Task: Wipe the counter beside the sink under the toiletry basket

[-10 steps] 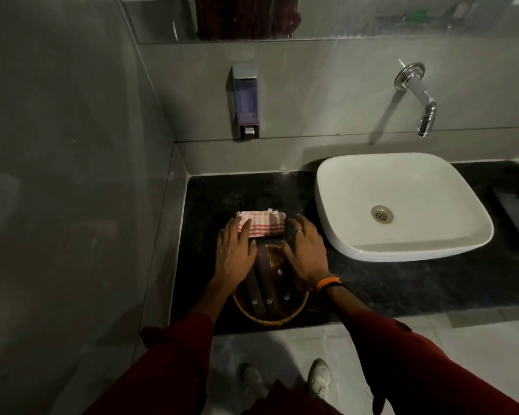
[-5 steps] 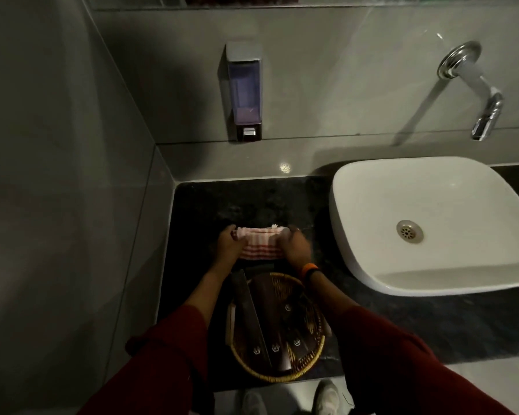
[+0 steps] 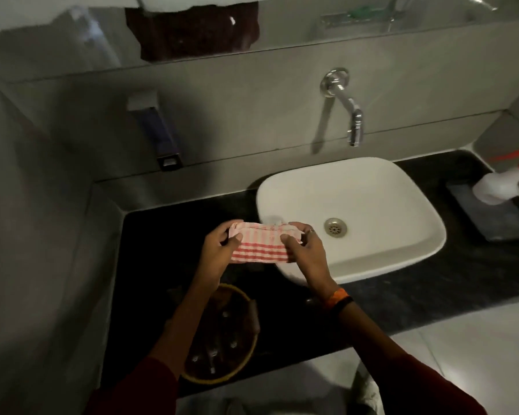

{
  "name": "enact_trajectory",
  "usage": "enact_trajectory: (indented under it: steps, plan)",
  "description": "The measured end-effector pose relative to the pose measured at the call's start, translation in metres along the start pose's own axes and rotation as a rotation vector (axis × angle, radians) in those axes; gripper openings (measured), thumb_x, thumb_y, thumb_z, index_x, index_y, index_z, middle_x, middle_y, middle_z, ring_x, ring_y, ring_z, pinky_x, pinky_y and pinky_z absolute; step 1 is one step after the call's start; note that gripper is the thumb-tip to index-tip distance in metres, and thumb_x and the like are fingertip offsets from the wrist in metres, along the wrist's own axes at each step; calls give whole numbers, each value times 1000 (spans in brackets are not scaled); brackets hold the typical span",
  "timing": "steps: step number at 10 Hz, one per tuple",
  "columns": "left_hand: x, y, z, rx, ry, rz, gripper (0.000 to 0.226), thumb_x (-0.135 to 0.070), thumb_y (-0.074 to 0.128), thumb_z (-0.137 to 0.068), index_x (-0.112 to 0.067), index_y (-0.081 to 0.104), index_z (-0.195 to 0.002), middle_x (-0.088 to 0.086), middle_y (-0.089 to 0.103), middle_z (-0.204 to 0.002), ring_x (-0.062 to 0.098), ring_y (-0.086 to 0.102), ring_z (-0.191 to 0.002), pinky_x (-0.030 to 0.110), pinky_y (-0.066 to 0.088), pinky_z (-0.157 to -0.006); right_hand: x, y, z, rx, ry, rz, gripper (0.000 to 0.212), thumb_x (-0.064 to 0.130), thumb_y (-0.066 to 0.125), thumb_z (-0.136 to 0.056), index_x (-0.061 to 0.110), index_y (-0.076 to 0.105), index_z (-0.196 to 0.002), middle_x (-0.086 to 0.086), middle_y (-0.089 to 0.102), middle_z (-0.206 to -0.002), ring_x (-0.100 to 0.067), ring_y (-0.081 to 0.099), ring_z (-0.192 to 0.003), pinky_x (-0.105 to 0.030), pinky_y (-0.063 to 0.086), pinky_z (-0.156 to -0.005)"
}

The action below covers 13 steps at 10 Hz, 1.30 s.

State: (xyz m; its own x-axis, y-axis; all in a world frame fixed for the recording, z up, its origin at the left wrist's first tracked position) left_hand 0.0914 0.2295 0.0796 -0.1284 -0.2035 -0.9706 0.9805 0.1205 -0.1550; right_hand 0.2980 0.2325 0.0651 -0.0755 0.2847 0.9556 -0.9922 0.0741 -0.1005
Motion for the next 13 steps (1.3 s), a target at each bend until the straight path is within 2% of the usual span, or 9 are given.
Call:
enact_trajectory:
  steps: [1, 2, 3, 4, 7, 10, 11, 12, 13]
  plan:
    - [-14, 83, -4, 20, 4, -23, 31, -5, 61, -94, -34, 68, -103, -9, 74, -100, 18, 73, -98, 33, 60, -76, -6, -83, -26, -14, 28, -57, 32, 15, 64, -96, 12, 58, -127, -12, 72, -119, -31, 70, -109, -48, 60, -91]
    - [-31, 177, -10, 36, 10, -59, 22, -8, 62, -94, -24, 66, -109, 5, 74, -106, 27, 71, -101, 43, 60, -86, -12, -174, -56, -53, 27, -70, 33, 16, 63, -97, 14, 57, -129, -11, 70, -120, -28, 69, -110, -45, 60, -94]
    - [-47, 274, -17, 68, -12, -56, 19, -16, 62, -95, -31, 68, -104, 1, 75, -102, 22, 72, -96, 40, 62, -81, -12, -262, -88, -91, -6, -83, 29, 11, 61, -97, 18, 58, -124, -7, 69, -119, -26, 68, -112, -32, 60, -87]
    - [-57, 365, -28, 98, -13, -101, 18, -20, 63, -94, -37, 67, -100, -13, 74, -97, 13, 71, -95, 20, 59, -72, -19, -347, -113, -149, 2, -102, 32, 8, 63, -96, 21, 58, -125, -8, 65, -126, -27, 65, -118, -43, 58, -97]
    - [-62, 611, -52, 215, 17, -297, 25, -16, 61, -93, -14, 68, -118, 6, 74, -112, 15, 67, -100, 22, 53, -88, -57, -567, -179, -342, 97, 75, 39, 6, 58, -98, 4, 56, -137, -19, 63, -135, -36, 59, -126, -57, 47, -110]
    - [-12, 719, -90, 338, -24, -534, 25, -6, 56, -95, -10, 61, -120, 14, 66, -121, 30, 64, -111, 22, 48, -77, -103, -646, -240, -301, 200, 376, 38, 13, 48, -103, 11, 54, -140, -15, 60, -140, -31, 57, -129, -27, 40, -99]
    - [-9, 729, -85, 355, 101, -690, 38, -4, 50, -96, -11, 46, -133, 21, 46, -138, 40, 53, -122, 46, 51, -99, -110, -646, -243, -307, 199, 501, 42, 9, 46, -101, 15, 50, -143, -16, 53, -143, -33, 54, -130, -30, 40, -100]
    - [-10, 736, -79, 352, 156, -780, 42, -14, 51, -99, -17, 41, -140, 17, 35, -150, 39, 39, -136, 50, 45, -109, -103, -639, -235, -372, 136, 759, 43, 18, 53, -99, 19, 50, -142, -16, 43, -147, -37, 48, -132, -49, 45, -109]
    - [-12, 723, -77, 322, 250, -920, 56, -19, 53, -98, -14, 33, -150, 16, 29, -157, 36, 27, -146, 49, 35, -117, -84, -622, -224, -456, -32, 945, 42, 17, 58, -98, 17, 53, -140, -15, 47, -145, -35, 46, -133, -44, 44, -107]
Point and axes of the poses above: each hand's wrist, its own z-axis away from the middle knuckle, its own y-axis out of the palm, x = y × z, the point moved 4 cm from there along -z, towards the middle knuckle
